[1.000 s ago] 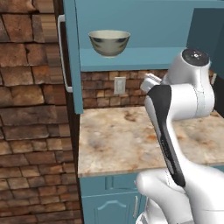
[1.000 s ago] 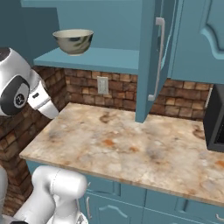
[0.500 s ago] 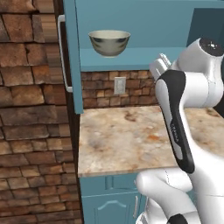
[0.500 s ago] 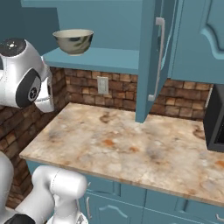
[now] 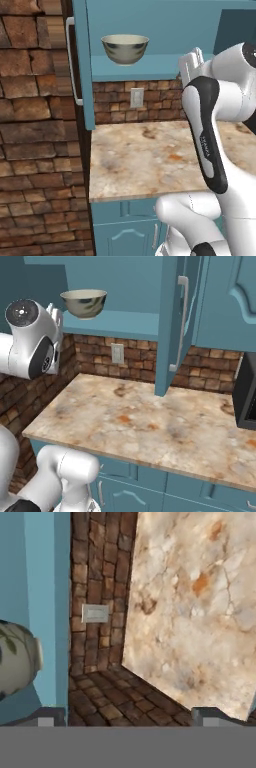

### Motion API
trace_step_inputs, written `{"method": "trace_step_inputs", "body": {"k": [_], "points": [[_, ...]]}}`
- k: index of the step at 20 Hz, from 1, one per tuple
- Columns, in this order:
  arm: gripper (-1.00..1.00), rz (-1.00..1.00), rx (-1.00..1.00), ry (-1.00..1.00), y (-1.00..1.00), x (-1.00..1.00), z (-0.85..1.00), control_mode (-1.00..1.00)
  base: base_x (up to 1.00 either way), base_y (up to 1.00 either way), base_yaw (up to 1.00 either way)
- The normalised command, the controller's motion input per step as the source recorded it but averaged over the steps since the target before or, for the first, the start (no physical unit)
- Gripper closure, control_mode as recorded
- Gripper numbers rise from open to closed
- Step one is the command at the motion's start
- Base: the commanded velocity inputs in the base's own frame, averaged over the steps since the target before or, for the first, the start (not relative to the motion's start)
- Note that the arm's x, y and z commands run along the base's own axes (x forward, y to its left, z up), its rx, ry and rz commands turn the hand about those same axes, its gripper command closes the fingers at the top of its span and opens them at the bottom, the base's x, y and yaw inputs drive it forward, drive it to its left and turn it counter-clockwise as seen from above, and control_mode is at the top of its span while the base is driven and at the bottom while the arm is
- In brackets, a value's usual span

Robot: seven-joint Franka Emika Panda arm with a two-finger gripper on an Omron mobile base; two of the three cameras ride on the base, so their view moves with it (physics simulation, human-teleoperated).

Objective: Pick up the bowls from the cabinet and place each bowl in front of a stool on the dining counter.

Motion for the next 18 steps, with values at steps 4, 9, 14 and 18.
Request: {"method": "trace_step_inputs", "body": {"k": [4, 9, 14, 18], "points": [[-1.00, 0.03, 0.02, -0.06, 0.00, 0.32, 0.44, -1.00, 0.00, 0.00, 0.00], [-1.00, 0.01, 0.04, -0.04, -0.04, 0.44, 0.23, -1.00, 0.00, 0.00, 0.00], [-1.00, 0.02, 0.18, -0.15, -0.11, 0.54, 0.00, -1.00, 0.00, 0.00, 0.00], [-1.00, 0.04, 0.02, -0.02, 0.00, 0.60, 0.02, -1.00, 0.00, 0.00, 0.00]]}}
